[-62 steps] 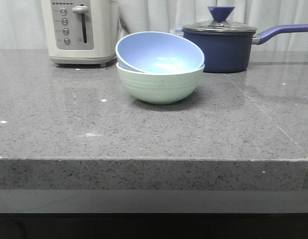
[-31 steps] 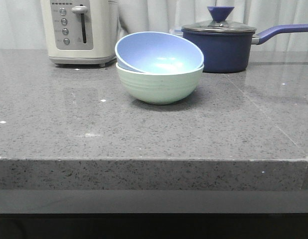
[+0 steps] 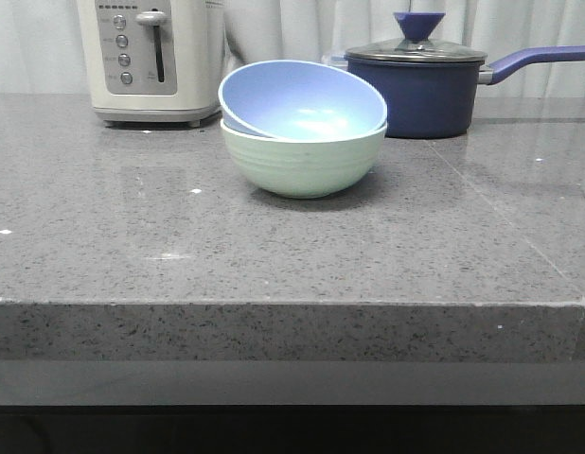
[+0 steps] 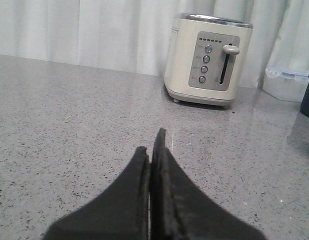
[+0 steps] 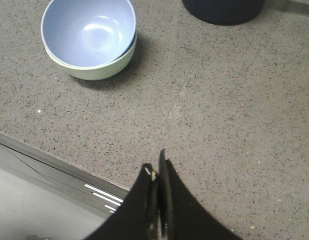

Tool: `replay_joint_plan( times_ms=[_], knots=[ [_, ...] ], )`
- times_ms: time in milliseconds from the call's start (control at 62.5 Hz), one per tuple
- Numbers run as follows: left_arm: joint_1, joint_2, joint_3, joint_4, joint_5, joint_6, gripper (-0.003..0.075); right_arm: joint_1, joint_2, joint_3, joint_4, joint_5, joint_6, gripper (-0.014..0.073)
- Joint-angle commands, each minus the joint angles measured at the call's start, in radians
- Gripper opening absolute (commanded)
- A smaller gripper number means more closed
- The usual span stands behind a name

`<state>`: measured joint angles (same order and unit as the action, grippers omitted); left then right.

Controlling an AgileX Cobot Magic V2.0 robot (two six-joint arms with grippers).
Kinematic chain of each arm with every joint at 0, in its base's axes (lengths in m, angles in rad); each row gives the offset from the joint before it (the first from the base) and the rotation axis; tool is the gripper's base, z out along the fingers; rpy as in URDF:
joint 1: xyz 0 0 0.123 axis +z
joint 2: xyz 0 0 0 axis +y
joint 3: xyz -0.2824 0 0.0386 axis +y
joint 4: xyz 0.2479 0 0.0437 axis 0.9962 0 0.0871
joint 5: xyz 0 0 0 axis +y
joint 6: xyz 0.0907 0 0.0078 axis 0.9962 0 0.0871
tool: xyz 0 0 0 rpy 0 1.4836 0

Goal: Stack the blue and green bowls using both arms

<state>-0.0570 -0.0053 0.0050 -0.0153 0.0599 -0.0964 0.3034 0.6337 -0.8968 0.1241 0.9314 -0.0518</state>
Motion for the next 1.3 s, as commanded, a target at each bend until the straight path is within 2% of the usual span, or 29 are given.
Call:
replay_joint_plan(
  times_ms=[0,928,1056,1184,1280],
  knots=[
    [0.003,-0.017,0.004,0.003,-0.087,-0.002,-0.002,-0.001,0.001,-0.024,-0.005,-0.061,-0.003,-0.0063],
    [0.003,-0.017,0.004,0.003,-0.087,-0.002,-0.002,-0.014,-0.024,-0.019,-0.023,-0.073,-0.005,-0.0063],
    [0.003,-0.017,0.004,0.003,-0.087,-0.002,-0.002,-0.105,-0.107,0.062,-0.024,-0.201,-0.027,-0.0063],
    [0.003,-0.017,0.004,0.003,-0.087,-0.002,-0.002,-0.195,-0.22,0.236,-0.024,-0.407,-0.109,-0.0063],
    [0.003,-0.017,0.004,0.003,-0.087,-0.002,-0.002,-0.233,-0.318,0.373,-0.024,-0.564,-0.119,-0.0063]
  ],
)
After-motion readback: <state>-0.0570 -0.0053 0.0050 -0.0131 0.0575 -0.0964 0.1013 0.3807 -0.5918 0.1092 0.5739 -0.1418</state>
